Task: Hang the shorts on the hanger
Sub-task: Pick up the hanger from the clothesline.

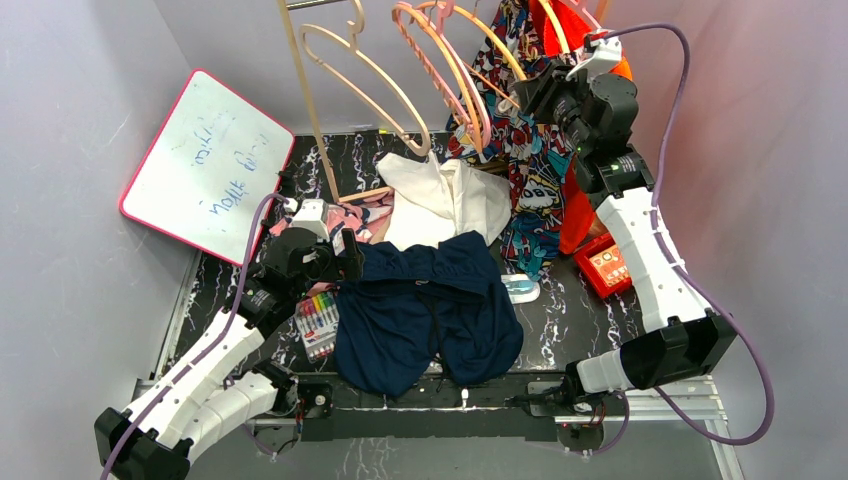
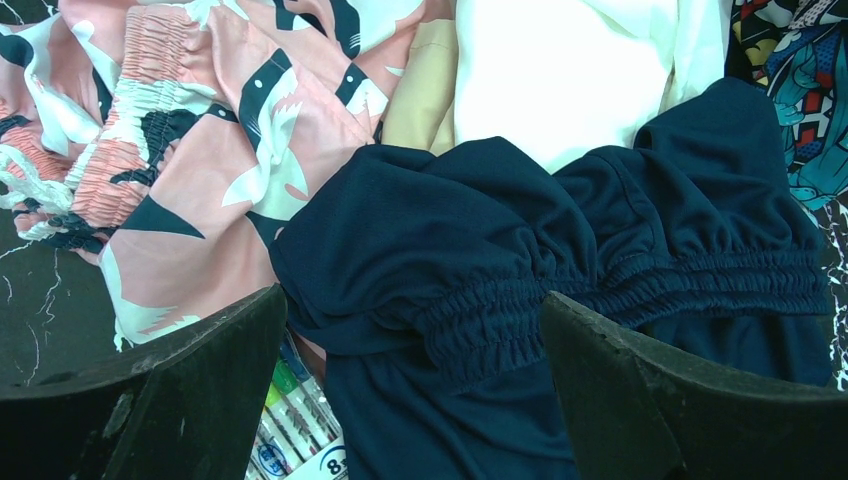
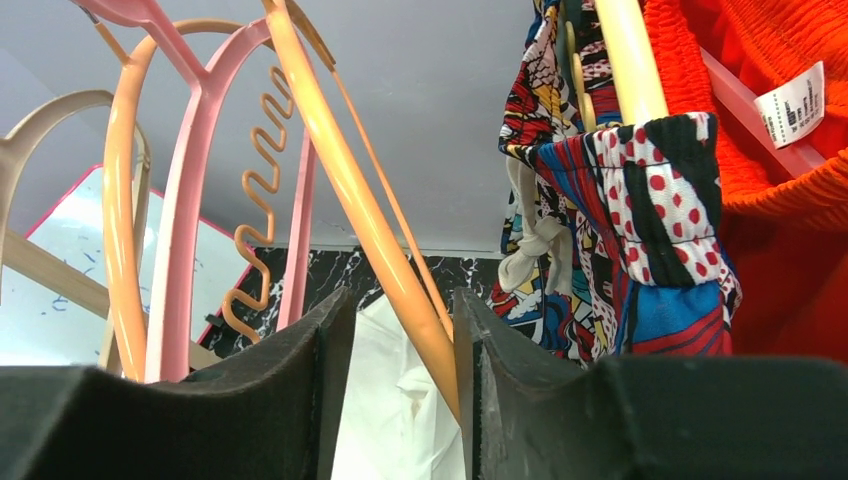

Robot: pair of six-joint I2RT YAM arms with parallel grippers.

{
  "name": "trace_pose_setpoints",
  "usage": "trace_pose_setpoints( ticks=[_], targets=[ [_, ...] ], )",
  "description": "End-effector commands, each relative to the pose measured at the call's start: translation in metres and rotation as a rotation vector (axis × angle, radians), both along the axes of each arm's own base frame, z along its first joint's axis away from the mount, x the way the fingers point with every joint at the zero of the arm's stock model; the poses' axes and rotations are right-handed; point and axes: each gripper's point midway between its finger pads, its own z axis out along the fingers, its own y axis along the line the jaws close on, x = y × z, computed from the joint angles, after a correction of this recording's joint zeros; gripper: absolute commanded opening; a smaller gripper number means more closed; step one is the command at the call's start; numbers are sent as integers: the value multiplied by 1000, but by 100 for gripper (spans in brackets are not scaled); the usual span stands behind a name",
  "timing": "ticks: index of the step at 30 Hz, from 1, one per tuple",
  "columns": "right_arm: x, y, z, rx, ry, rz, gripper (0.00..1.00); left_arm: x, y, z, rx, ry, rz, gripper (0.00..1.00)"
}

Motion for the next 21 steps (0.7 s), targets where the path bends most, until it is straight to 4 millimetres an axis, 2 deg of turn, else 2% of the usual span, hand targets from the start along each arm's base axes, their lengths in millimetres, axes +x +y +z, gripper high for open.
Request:
trace_pose_setpoints(
  ticks=[1, 5, 13, 18, 21],
  targets=[
    [-8, 4, 23, 9, -68, 35, 45, 3, -2, 9, -19, -27, -6, 97],
    [-9, 9, 22, 8, -62, 51, 39, 3, -3, 9, -20, -26, -9, 97],
    [1, 15, 18, 1, -48, 54, 50, 3, -3, 10, -21, -28, -9, 97],
    [9, 22, 15, -16, -40, 52, 51, 3, -3, 10, -22, -30, -12, 97],
    [12, 26, 15, -22, -40, 57, 48, 3, -3, 11, -23, -30, -13, 97]
  ],
)
